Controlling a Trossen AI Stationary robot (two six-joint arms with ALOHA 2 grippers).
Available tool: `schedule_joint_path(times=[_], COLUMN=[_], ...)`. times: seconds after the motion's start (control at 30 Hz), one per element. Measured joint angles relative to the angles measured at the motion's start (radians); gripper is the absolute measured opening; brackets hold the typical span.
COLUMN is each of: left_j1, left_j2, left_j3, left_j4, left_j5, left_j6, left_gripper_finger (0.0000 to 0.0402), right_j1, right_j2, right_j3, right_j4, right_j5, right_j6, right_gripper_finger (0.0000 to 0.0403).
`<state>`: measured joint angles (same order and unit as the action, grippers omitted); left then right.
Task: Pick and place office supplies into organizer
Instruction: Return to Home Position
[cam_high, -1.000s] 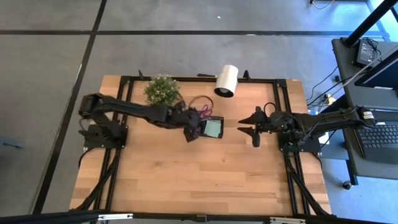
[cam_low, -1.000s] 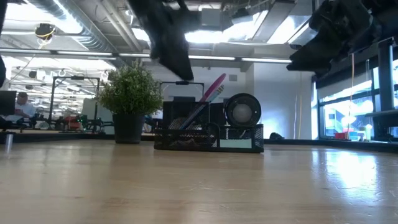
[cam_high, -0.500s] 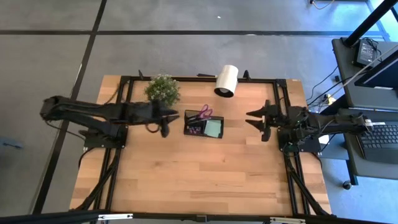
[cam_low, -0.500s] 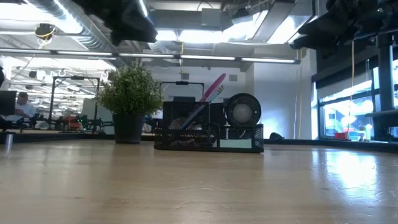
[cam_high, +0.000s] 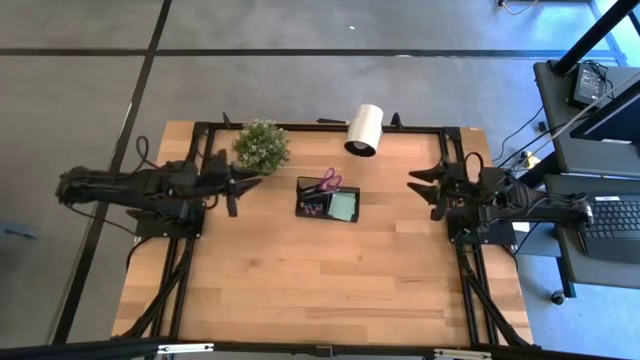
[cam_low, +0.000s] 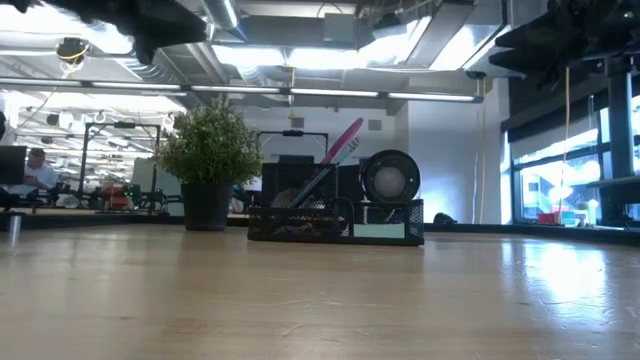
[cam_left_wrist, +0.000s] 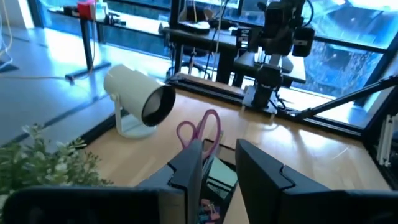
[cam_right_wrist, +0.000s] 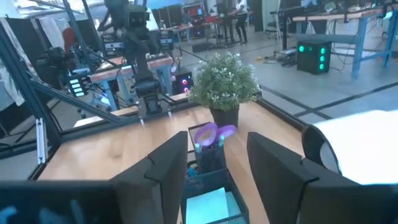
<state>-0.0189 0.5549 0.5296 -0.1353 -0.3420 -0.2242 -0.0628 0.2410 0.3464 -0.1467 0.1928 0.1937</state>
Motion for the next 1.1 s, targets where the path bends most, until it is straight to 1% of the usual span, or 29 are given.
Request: schedule_joint_path(times=[0.43, 0.53, 0.7, 0.97, 1.1], left_j1=[0.001, 0.001, 0.001, 0.001, 0.001], left_j2=[-0.281, -0.343, -0.443, -0.553, -0.554], left_j3=[-0.114, -0.13, -0.172, -0.251, -0.298], left_j4=[-0.003, -0.026, -0.067, -0.079, -0.076], left_j5=[-0.014, -0.025, -0.056, -0.059, -0.063], left_j6=[0.042, 0.061, 0.052, 0.036, 0.024], left_gripper_finger=[0.009, 0.009, 0.009, 0.009, 0.009], right_j1=[0.0, 0.0, 0.0, 0.0, 0.0], right_j2=[-0.104, -0.124, -0.152, -0.159, -0.159], right_j3=[-0.075, -0.084, -0.091, -0.091, -0.091], right_j4=[0.005, 0.011, 0.007, -0.005, -0.025], right_j5=[0.0, 0.0, 0.0, 0.0, 0.0], right_j6=[0.01, 0.009, 0.009, 0.001, 0.003], right_gripper_finger=[0.0171, 0.0171, 0.0171, 0.0171, 0.0171])
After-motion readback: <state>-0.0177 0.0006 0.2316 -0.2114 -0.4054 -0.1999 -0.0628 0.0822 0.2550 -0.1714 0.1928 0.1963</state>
